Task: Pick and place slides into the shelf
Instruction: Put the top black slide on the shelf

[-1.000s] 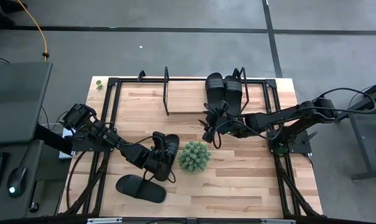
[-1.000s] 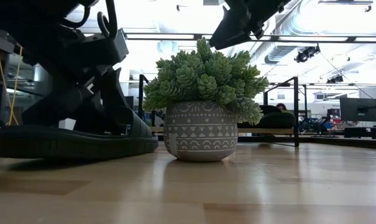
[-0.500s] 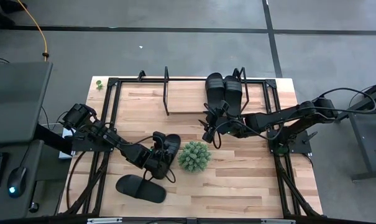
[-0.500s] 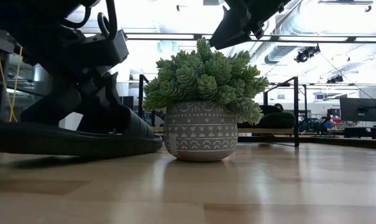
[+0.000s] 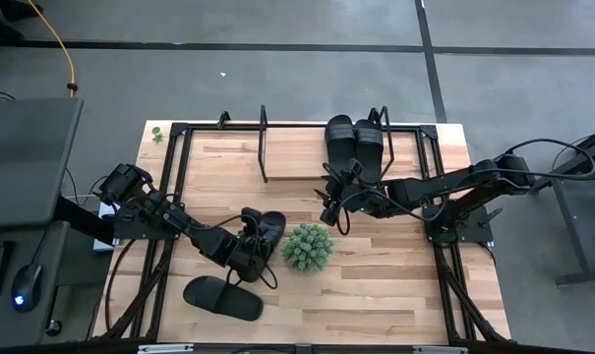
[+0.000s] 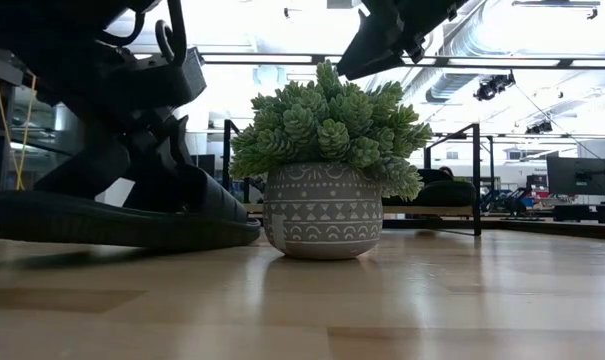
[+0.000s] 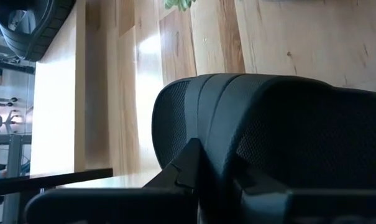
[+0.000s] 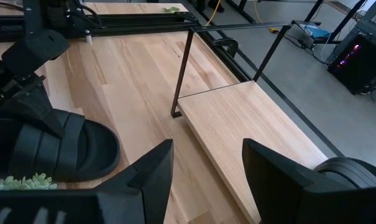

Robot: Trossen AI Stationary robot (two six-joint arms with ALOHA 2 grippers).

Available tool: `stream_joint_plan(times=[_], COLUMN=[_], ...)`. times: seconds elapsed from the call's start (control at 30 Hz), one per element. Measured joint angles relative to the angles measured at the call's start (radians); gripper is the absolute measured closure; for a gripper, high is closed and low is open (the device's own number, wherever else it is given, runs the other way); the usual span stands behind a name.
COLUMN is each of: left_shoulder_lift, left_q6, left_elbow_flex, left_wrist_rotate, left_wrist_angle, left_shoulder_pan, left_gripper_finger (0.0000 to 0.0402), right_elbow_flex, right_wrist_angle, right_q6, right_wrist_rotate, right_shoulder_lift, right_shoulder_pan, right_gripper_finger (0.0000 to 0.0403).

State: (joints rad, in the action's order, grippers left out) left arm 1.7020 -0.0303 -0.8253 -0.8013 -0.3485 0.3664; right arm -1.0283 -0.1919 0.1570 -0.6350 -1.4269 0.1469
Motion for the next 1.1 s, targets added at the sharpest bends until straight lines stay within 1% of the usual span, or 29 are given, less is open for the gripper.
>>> stream_joint_plan(times=[0.17, 0.3, 0.5, 0.7, 0.83, 1.0, 1.1], left_shoulder_lift=[0.000, 0.000, 0.000, 0.000, 0.000, 0.000, 0.000], left_q6=[0.000, -0.003, -0.054, -0.056, -0.073, -0.109, -0.108], left_elbow_flex=[0.000, -0.009, -0.083, -0.173, -0.216, -0.242, -0.242], left_wrist_rotate=[-0.015, -0.049, -0.084, -0.091, -0.123, -0.173, -0.213], left_wrist_angle=[-0.025, -0.076, -0.194, -0.273, -0.354, -0.454, -0.472], left_shoulder_pan=[0.000, 0.000, 0.000, 0.000, 0.000, 0.000, 0.000], left_gripper_finger=[0.0397, 0.0384, 0.0376, 0.0375, 0.0375, 0.0374, 0.0374], right_elbow_flex=[0.000, 0.000, 0.000, 0.001, 0.001, 0.001, 0.001], right_wrist_angle=[-0.001, -0.008, -0.021, -0.066, -0.087, -0.087, -0.086], right_q6=[0.000, 0.000, 0.000, 0.028, 0.046, 0.045, 0.012], right_wrist_rotate=[0.000, 0.000, 0.000, 0.000, 0.002, 0.003, 0.004], right_shoulder_lift=[0.000, 0.000, 0.000, 0.000, 0.000, 0.000, 0.000], right_shoulder_pan=[0.000, 0.000, 0.000, 0.000, 0.000, 0.000, -0.003], right_gripper_finger=[0.0219, 0.0219, 0.0219, 0.0219, 0.0219, 0.0219, 0.0219])
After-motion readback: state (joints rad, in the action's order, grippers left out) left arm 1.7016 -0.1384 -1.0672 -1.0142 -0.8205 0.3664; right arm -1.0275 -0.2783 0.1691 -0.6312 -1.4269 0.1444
